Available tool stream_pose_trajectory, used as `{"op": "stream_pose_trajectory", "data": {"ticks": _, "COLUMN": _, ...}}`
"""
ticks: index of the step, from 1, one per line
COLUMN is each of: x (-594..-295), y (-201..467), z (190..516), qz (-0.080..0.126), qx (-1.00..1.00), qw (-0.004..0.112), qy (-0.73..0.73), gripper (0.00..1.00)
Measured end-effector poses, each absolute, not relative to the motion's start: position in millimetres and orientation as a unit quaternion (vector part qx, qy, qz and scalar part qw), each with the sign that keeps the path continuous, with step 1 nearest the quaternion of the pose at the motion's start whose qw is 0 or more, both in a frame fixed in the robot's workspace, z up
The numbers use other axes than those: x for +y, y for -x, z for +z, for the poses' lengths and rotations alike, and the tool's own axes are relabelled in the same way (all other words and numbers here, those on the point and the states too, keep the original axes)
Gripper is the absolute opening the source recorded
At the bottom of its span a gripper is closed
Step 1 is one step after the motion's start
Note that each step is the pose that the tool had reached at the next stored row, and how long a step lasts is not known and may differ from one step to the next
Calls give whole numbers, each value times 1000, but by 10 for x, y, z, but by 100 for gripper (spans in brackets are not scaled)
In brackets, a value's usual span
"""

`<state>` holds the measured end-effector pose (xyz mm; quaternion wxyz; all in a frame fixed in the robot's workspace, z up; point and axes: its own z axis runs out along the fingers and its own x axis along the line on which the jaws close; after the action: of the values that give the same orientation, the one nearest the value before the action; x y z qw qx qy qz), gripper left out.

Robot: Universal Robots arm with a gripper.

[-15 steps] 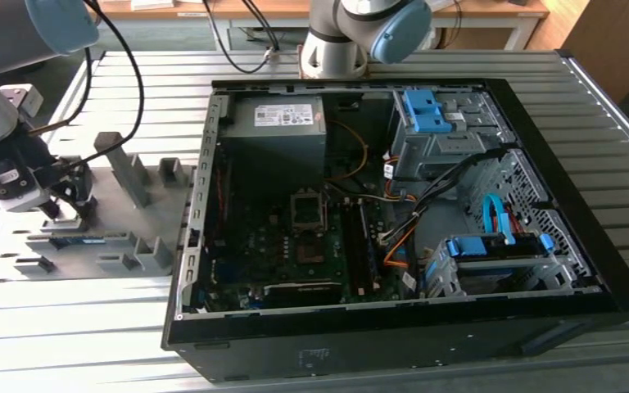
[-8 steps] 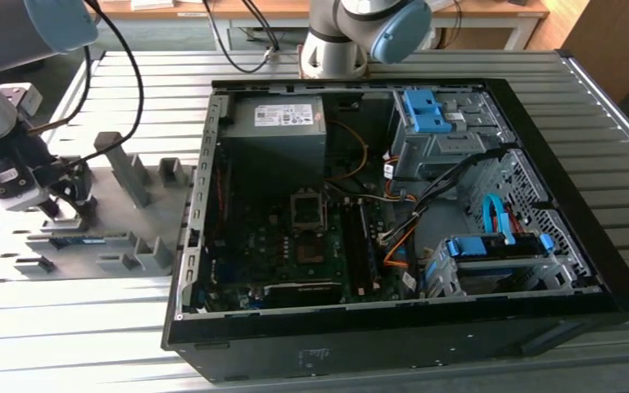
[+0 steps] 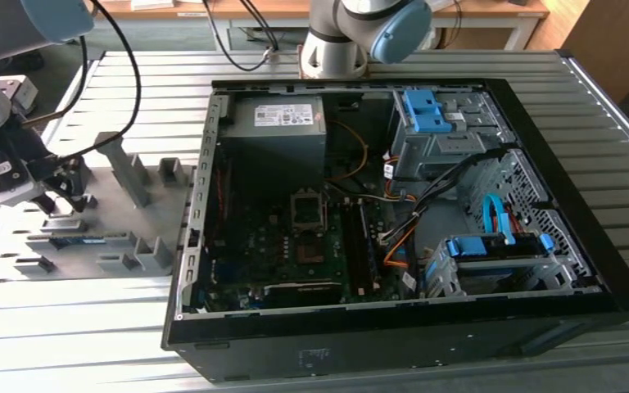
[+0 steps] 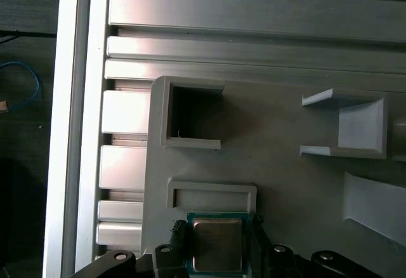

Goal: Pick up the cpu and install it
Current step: 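Pick up the cpu and move it towards the insertion slot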

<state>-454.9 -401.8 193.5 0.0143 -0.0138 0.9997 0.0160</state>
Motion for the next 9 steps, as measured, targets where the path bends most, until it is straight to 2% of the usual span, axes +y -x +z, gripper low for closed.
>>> {"op": "stream_pose_trajectory", "data": {"ticks": 9, "x": -4018, "y": 4549, "z": 1935, "qz": 16, "qx": 1000, "qw": 14, "qy": 14, "gripper": 47}}
